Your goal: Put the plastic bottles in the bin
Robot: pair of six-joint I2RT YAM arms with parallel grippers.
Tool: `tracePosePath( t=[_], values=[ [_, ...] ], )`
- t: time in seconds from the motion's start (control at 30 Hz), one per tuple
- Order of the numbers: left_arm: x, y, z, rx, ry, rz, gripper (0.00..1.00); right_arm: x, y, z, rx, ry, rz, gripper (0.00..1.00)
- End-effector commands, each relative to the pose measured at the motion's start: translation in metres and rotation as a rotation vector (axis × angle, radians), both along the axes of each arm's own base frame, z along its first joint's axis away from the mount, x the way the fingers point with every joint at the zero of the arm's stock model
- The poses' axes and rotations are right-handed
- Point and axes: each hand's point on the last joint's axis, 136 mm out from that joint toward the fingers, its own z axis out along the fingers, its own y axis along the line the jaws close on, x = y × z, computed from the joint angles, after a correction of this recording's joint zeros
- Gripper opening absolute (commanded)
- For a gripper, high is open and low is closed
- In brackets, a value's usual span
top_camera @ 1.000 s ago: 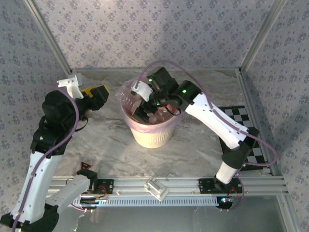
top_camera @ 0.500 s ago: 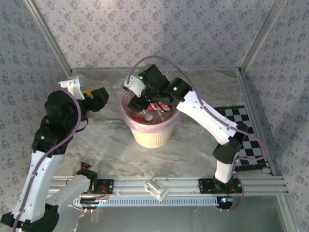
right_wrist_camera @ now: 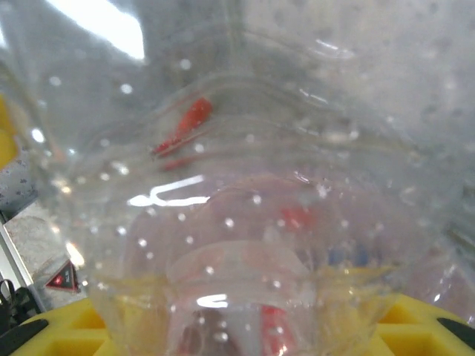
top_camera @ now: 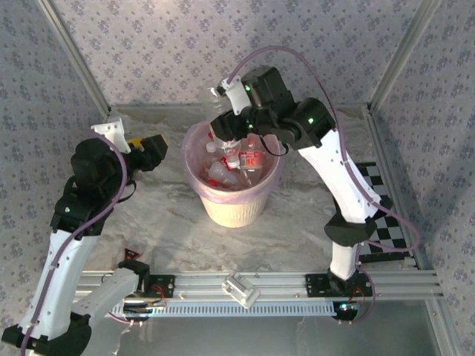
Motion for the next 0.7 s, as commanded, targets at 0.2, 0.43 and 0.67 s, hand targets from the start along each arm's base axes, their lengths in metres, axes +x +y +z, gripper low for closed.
tracePosePath(
  t=[0.2, 0.43, 0.67],
  values=[
    [0.002, 0.001, 0.001, 0.009, -0.009, 0.003, 0.68, -0.004, -0.011, -0.097, -0.250, 0.308, -0.054, 0.41],
    [0.006, -0.002, 0.000, -0.003, -0.002, -0.006, 0.68, -0.004, -0.016, -0.144, -0.357, 0.457, -0.069, 0.41],
    [0.009, -0.004, -0.003, -0.006, 0.006, -0.008, 0.68, -0.006, -0.012, -0.165, -0.393, 0.524, -0.065, 0.42]
  ],
)
